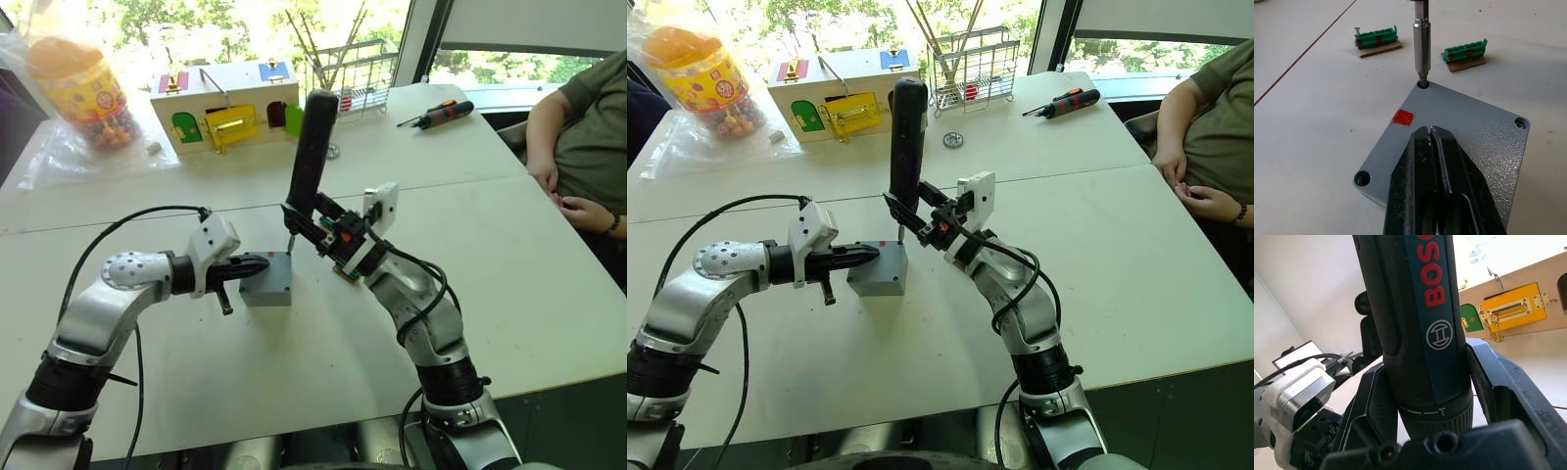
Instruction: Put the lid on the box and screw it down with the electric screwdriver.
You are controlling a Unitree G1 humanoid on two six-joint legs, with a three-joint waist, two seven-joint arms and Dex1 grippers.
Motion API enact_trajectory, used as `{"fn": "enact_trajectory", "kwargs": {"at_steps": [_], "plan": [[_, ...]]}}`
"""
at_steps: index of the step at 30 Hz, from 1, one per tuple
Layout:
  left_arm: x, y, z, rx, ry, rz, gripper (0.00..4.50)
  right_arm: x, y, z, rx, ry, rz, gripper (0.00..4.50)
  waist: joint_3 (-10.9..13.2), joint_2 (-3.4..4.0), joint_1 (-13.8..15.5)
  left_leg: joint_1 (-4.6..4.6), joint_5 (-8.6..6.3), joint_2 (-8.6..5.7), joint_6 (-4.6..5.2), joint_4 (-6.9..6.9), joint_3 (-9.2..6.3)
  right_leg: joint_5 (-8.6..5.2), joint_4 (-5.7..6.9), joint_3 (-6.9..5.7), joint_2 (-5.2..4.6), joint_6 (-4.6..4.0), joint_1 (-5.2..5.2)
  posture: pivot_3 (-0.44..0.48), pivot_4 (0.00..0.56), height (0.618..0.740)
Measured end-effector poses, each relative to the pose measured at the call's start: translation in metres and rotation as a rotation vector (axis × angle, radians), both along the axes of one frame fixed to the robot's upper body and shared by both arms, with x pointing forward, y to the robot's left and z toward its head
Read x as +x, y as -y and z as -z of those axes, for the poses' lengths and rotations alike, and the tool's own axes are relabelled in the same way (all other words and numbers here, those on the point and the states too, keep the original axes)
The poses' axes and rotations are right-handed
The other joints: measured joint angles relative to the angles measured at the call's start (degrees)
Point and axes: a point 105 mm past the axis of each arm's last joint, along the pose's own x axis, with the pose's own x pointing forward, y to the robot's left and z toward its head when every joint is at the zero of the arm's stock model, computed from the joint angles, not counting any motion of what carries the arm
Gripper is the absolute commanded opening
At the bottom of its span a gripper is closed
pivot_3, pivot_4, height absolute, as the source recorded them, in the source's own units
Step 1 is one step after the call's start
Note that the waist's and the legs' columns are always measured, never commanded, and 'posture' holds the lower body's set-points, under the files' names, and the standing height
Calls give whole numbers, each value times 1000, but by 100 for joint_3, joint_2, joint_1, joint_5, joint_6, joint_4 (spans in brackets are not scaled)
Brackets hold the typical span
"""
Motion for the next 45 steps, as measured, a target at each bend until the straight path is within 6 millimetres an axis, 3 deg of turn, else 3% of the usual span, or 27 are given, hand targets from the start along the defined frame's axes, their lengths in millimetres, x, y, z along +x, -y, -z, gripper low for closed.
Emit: {"fn": "enact_trajectory", "kwargs": {"at_steps": [7,15,27,38,45], "plan": [[1,0,1,3,1,-3,0,-2,-8,1,-34,20,-35,1809,-2,0,-4,27,0,0,0,-12,2,0,-1,0,0,0,19,0,150,740],[0,2,7,8,-20,2,0,-7,-18,9,-130,51,-47,1809,-16,2,-1,149,-15,4,19,-58,5,-2,-20,5,3,-2,120,0,150,740],[-3,4,12,17,-31,12,0,-4,-17,18,-154,32,-29,1809,-95,21,3,158,-23,10,31,-58,3,-3,-64,11,9,-2,132,0,150,740],[-3,6,17,24,-28,12,0,3,-16,25,-120,-13,-5,1809,-109,36,22,242,-41,10,59,-102,5,-3,-111,16,8,-2,212,0,150,740],[-3,5,19,27,-27,9,0,2,-15,27,-116,-18,-3,1809,-141,51,24,254,-39,13,56,-133,7,-4,-119,20,9,-2,208,0,150,740]]}}
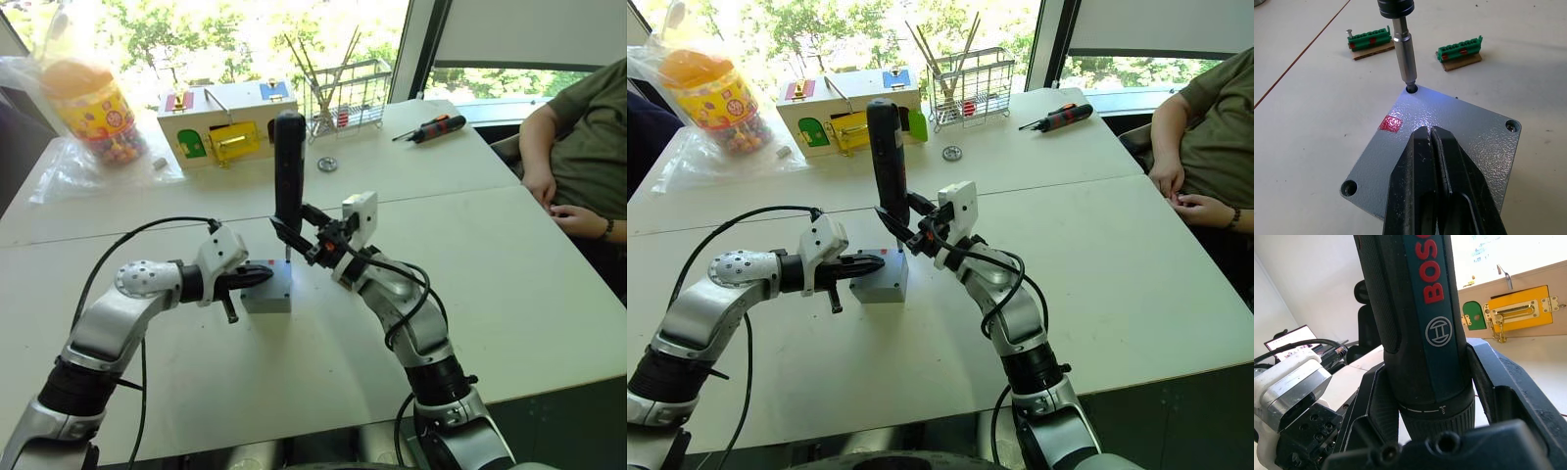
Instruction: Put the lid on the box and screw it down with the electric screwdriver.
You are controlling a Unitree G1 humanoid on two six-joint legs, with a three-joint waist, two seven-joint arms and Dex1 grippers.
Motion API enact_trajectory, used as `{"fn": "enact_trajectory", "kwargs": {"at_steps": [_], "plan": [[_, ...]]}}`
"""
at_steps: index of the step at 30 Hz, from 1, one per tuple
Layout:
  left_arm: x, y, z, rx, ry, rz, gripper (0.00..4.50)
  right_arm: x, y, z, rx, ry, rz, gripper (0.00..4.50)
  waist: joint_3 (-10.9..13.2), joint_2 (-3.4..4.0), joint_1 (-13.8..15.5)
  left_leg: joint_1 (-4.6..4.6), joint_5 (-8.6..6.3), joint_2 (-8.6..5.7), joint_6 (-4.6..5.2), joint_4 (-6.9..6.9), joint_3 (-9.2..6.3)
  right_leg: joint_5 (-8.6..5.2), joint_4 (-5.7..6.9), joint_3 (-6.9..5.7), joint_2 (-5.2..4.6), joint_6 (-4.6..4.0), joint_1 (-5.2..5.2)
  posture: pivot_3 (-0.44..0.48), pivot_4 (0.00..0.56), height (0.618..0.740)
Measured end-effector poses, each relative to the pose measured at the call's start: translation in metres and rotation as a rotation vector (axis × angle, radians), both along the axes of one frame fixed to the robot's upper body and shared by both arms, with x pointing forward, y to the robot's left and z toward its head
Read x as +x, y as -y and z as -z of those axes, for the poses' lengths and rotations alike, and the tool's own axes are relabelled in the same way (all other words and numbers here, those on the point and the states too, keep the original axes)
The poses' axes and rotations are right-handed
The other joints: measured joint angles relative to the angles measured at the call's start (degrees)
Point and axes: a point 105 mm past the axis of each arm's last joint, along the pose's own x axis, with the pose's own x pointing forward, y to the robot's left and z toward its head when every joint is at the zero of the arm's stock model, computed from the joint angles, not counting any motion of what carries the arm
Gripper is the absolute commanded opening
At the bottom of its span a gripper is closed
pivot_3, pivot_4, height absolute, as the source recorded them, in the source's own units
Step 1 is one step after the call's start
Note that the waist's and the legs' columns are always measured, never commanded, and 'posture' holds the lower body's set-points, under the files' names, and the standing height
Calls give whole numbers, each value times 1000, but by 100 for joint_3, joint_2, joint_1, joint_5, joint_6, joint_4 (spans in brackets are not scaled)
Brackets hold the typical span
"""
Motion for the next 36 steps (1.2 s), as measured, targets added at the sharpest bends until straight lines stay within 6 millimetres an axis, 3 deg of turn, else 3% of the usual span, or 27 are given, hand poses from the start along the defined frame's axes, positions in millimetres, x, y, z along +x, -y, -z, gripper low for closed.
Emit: {"fn": "enact_trajectory", "kwargs": {"at_steps": [22,28,30,36], "plan": [[1,8,1,-22,1,11,0,0,5,-3,-3,14,11,1809,-3,0,28,-1,0,0,-1,-3,0,-1,-7,1,-1,0,1,0,150,740],[1,12,1,-38,7,8,0,3,9,-16,-15,-12,13,1809,7,3,104,-10,3,0,-5,-2,0,-1,-13,2,-1,0,-6,0,150,740],[1,13,0,-41,19,14,0,7,12,-33,-20,-21,16,1809,35,6,138,-27,8,-1,-13,-1,-1,0,-13,1,-2,0,-19,0,150,740],[1,15,-2,-91,-1,6,0,11,41,-133,110,90,77,1809,43,6,153,-67,15,0,-24,0,-12,0,-12,-5,-7,-1,-39,0,150,740]]}}
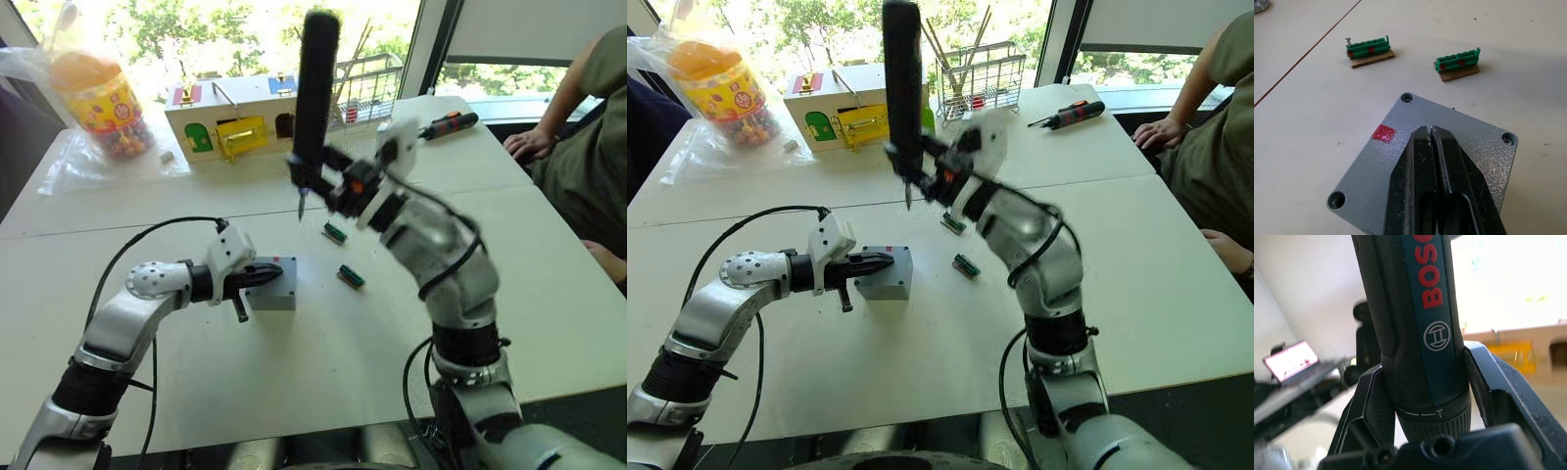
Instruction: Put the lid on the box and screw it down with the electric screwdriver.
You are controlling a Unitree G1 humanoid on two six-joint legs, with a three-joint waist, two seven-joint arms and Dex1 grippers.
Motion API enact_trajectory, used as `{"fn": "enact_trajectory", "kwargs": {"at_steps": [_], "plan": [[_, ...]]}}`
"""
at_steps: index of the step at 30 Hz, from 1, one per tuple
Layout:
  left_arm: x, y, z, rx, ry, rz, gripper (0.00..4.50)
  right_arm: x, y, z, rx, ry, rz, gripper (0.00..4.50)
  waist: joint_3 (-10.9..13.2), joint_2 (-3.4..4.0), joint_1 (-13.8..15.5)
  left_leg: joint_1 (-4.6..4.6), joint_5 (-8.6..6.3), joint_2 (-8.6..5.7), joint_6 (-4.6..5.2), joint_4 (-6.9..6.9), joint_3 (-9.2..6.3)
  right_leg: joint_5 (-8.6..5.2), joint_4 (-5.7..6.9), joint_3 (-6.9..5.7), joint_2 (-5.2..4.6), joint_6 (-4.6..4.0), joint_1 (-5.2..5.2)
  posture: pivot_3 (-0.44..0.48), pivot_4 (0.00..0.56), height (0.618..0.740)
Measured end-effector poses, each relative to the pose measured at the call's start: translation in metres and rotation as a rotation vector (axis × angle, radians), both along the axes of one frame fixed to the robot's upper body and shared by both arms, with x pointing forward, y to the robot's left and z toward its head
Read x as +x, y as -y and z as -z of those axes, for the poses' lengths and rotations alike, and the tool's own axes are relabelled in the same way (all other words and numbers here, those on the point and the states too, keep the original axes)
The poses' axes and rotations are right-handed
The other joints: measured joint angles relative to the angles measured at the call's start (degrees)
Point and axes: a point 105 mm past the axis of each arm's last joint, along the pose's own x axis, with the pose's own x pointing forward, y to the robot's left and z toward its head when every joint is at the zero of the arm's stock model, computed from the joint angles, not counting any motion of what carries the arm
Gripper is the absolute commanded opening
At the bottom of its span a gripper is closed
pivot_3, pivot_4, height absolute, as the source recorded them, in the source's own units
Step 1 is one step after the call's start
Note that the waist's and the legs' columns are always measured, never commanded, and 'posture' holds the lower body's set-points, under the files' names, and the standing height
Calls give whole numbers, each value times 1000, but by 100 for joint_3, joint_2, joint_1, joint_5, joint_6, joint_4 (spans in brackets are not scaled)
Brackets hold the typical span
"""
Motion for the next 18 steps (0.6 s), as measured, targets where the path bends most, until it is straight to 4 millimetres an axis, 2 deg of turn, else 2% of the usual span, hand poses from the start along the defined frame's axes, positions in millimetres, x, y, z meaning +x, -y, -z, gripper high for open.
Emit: {"fn": "enact_trajectory", "kwargs": {"at_steps": [2,4,7,10,13,15,18], "plan": [[2,2,-3,-55,-52,-11,0,7,17,-13,-13,-66,29,1809,7,-7,9,-17,1,-1,2,4,-2,0,0,-3,-1,-1,0,0,150,740],[5,2,-13,-94,-74,-18,0,17,41,-8,-79,-200,75,1809,17,-22,16,-38,1,-1,2,15,-9,1,0,-9,-3,-2,-11,0,150,740],[11,9,-47,-105,5,17,0,30,96,23,-304,-406,205,1809,67,-22,56,-69,1,-10,4,28,-7,1,-7,-10,-11,-1,-26,0,150,740],[8,21,-70,-94,86,70,0,38,150,48,-401,-625,345,1809,87,-7,-8,-131,8,-9,-7,72,8,2,3,-9,-15,1,-78,0,150,740],[2,30,-73,-76,99,113,0,31,199,80,-497,-868,442,1809,118,-5,-64,-140,2,-7,3,75,34,2,4,-5,-20,2,-92,0,150,740],[-4,35,-70,-54,97,142,0,25,216,102,-530,-1017,436,1809,137,-7,-126,-140,2,-4,3,80,38,3,8,-5,-18,2,-94,0,150,740],[-12,44,-67,-35,101,191,0,21,223,130,-556,-1180,393,1809,146,4,-195,-137,2,-2,4,88,42,3,17,1,-15,3,-93,0,150,740]]}}
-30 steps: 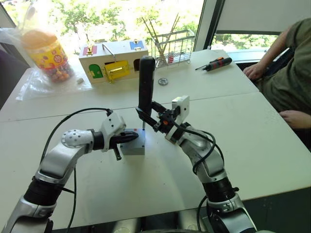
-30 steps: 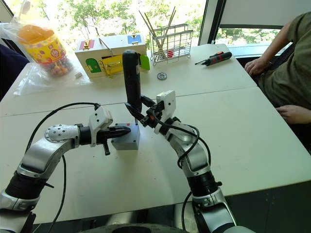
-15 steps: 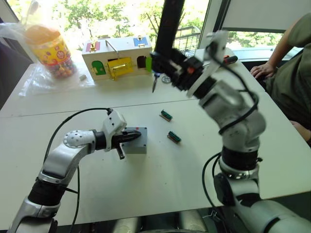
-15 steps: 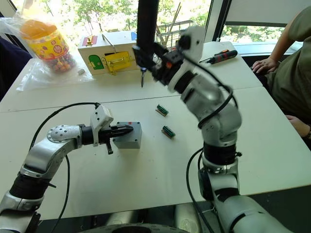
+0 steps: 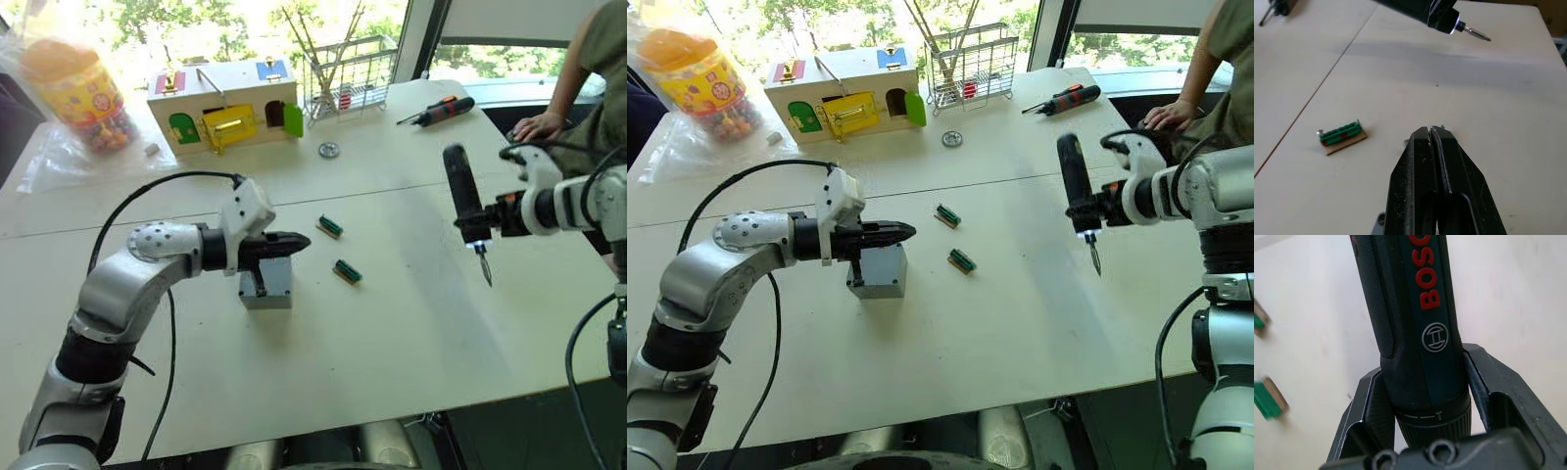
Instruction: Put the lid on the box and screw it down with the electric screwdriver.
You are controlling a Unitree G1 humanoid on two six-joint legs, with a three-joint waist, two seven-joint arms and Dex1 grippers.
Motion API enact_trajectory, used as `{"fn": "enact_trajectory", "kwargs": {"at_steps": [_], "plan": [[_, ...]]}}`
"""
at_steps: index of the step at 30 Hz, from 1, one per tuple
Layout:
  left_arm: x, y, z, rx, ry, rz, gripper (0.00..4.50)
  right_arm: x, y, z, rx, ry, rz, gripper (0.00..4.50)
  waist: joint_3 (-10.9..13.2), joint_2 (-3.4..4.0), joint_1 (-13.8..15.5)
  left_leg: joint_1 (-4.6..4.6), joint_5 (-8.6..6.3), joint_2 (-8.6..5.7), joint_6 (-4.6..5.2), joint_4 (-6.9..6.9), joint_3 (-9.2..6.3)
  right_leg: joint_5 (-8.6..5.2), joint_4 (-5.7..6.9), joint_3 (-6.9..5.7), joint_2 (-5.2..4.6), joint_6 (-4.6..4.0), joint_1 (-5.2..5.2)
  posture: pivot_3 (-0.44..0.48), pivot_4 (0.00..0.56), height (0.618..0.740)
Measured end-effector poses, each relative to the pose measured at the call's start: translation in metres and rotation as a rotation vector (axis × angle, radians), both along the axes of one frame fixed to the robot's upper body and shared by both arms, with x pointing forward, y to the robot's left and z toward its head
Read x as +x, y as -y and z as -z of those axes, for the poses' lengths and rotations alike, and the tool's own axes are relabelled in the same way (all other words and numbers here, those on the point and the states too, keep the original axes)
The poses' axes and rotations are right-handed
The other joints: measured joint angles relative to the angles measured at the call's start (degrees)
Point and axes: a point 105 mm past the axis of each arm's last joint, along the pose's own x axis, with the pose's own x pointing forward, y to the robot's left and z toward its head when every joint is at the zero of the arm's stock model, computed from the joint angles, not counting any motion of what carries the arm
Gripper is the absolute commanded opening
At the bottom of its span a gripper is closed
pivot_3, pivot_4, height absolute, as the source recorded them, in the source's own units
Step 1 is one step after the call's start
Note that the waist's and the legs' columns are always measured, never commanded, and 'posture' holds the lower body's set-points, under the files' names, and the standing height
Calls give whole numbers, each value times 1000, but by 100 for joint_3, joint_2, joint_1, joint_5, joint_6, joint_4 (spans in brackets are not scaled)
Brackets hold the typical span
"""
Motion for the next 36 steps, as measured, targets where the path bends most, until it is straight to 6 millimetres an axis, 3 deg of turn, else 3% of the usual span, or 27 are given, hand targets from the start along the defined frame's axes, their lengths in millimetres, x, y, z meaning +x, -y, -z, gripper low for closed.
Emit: {"fn": "enact_trajectory", "kwargs": {"at_steps": [4,14,16,21,30,36], "plan": [[-2,2,7,19,-1,-7,0,9,0,17,7,-75,-12,1809,6,6,13,-2,1,-1,-2,-1,-1,0,0,0,1,0,-4,0,150,740],[-5,1,18,32,-9,-50,0,29,-5,21,-26,-83,-60,1809,12,-2,50,-3,2,-5,-6,17,-6,1,0,-4,0,1,5,0,150,740],[-5,1,17,31,-4,-57,0,30,-4,22,-35,-87,-71,2818,10,-5,56,-2,2,-6,-6,21,-7,1,0,-5,1,1,9,0,150,740],[-4,-4,20,43,-10,-73,0,33,-4,19,-65,-72,-115,4480,9,-6,79,-1,2,-10,-6,22,-8,2,1,-6,1,2,9,0,150,740],[13,-30,16,41,-12,-152,0,37,1,16,-68,-31,-83,4480,10,-5,175,-1,3,-11,-8,23,-9,2,4,-6,1,2,7,0,150,740],[19,-40,16,45,-25,-169,0,45,-3,0,-77,65,-127,4480,10,-4,167,-3,4,-9,-9,14,-8,2,7,-6,-1,2,-3,0,150,740]]}}
